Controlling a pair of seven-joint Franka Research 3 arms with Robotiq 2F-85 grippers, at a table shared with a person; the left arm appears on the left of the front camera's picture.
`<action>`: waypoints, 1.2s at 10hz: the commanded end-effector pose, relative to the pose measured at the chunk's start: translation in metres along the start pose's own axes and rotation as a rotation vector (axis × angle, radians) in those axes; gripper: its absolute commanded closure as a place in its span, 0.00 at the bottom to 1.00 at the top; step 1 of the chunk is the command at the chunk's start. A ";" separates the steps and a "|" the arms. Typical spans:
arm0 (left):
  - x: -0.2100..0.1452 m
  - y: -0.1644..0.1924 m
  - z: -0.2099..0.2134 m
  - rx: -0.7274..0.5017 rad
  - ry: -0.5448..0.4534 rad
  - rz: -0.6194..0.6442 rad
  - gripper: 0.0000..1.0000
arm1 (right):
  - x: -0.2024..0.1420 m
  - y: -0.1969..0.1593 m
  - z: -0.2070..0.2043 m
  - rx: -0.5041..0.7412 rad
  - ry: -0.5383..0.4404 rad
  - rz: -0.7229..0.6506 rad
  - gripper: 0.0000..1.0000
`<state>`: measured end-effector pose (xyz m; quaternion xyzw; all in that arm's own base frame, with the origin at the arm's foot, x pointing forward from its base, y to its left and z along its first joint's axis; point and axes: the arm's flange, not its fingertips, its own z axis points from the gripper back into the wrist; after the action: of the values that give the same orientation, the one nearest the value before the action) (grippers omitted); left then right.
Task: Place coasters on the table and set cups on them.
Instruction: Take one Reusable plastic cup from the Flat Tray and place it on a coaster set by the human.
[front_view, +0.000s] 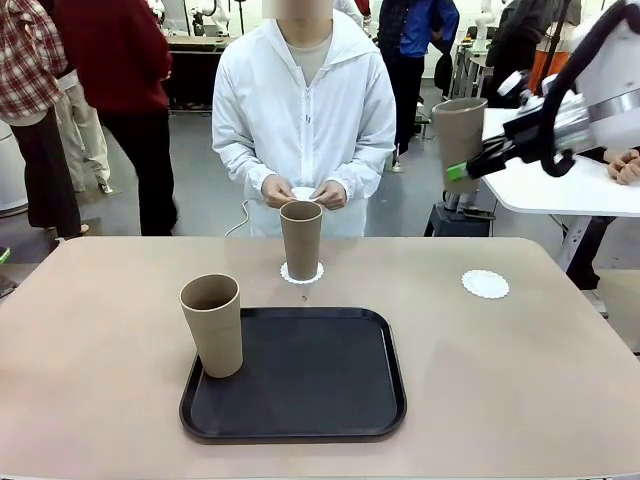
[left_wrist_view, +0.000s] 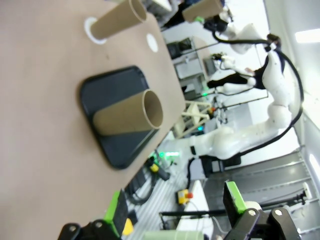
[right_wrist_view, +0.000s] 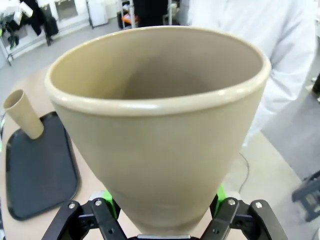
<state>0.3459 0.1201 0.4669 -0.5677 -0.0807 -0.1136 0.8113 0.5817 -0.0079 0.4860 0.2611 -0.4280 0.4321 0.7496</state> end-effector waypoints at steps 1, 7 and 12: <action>0.000 -0.002 0.001 -0.006 -0.006 -0.006 0.00 | 0.002 -0.013 0.012 0.012 -0.083 -0.071 0.20; 0.000 -0.002 0.001 -0.006 -0.006 -0.006 0.00 | -0.033 -0.021 0.070 0.033 -0.168 -0.137 0.20; 0.000 -0.002 0.001 -0.006 -0.006 -0.006 0.00 | -0.032 -0.030 0.067 0.017 -0.130 -0.136 0.20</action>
<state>0.3459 0.1201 0.4669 -0.5677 -0.0807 -0.1136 0.8113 0.5701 -0.0892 0.4901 0.3286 -0.4530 0.3651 0.7439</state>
